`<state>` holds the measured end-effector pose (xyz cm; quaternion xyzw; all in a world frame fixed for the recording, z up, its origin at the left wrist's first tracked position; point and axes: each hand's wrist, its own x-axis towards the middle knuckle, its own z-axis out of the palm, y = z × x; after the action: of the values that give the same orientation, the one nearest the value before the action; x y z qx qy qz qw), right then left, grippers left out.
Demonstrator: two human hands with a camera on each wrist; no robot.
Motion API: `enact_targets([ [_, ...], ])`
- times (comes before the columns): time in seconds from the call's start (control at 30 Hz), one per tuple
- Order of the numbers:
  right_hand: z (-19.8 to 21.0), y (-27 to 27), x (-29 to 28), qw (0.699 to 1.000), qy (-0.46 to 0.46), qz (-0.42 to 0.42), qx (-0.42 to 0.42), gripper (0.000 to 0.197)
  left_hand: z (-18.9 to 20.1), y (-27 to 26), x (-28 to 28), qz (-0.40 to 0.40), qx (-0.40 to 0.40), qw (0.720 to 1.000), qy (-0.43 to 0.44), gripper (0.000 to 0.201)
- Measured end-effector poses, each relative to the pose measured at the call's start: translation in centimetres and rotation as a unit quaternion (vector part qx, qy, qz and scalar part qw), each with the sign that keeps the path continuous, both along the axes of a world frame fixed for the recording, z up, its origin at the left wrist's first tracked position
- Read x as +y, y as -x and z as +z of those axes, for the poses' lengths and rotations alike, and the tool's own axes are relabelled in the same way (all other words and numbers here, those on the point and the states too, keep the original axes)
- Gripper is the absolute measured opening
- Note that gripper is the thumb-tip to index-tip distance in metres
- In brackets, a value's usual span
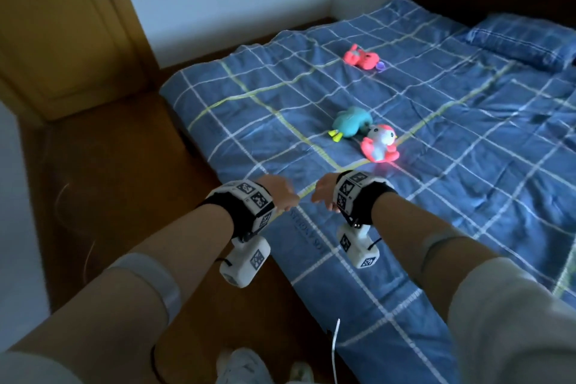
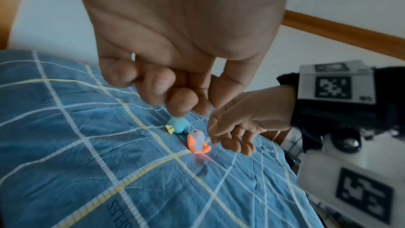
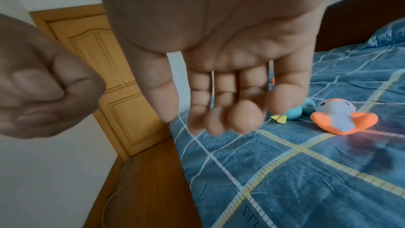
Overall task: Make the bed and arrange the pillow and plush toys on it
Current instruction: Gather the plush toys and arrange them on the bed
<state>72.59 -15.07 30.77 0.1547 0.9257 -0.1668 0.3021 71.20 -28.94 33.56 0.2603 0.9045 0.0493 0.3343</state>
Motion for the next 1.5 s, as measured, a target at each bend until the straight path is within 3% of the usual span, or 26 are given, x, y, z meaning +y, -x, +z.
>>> enact_targets([
  [0.17, -6.7, 7.4, 4.1, 0.997, -0.065, -0.005, -0.048, 0.057, -1.6, 7.8, 0.3, -0.06, -0.015, 0.998, 0.014, 0.034],
  [0.27, -3.6, 10.1, 3.1, 0.996, -0.035, -0.066, -0.039, 0.04, -1.5, 13.2, 0.0, -0.072, -0.039, 0.997, 0.005, 0.031],
  [0.37, -3.3, 13.9, 3.5, 0.991, -0.033, -0.128, -0.008, 0.04, -1.0, 18.7, -0.2, -0.074, -0.035, 0.997, -0.011, 0.031],
  [0.53, -4.3, 16.8, 4.5, 0.99, -0.033, -0.129, -0.037, 0.041, -2.8, 25.5, 3.6, -0.133, -0.035, 0.989, 0.057, 0.021],
  [0.8, -7.8, 15.1, 14.1, 0.957, 0.037, -0.27, -0.102, 0.044, -7.2, 26.9, 17.0, -0.228, -0.073, 0.97, 0.037, 0.022],
  [0.9, -8.3, 15.4, 17.9, 0.943, 0.065, -0.312, -0.092, 0.045, -8.5, 26.8, 21.8, -0.285, -0.083, 0.953, 0.061, 0.028],
  [1.03, -11.1, 16.3, 22.1, 0.917, 0.103, -0.38, -0.059, 0.043, -11.2, 27.7, 26.7, -0.316, -0.084, 0.94, 0.098, 0.02],
  [1.1, -12.8, 17.0, 24.0, 0.897, 0.121, -0.422, -0.042, 0.04, -12.6, 29.1, 28.5, -0.308, -0.098, 0.942, 0.096, 0.021],
  [1.27, -16.7, 19.8, 27.9, 0.88, 0.145, -0.449, -0.056, 0.034, -17.0, 34.2, 31.9, -0.212, -0.14, 0.966, 0.041, 0.02],
  [1.33, -18.0, 21.1, 29.3, 0.873, 0.143, -0.461, -0.062, 0.034, -19.3, 36.2, 33.3, -0.159, -0.145, 0.976, 0.02, 0.01],
  [1.5, -21.8, 23.7, 33.0, 0.835, 0.049, -0.547, 0.04, 0.06, -24.7, 40.2, 36.2, 0.014, -0.126, 0.99, -0.057, 0.032],
])
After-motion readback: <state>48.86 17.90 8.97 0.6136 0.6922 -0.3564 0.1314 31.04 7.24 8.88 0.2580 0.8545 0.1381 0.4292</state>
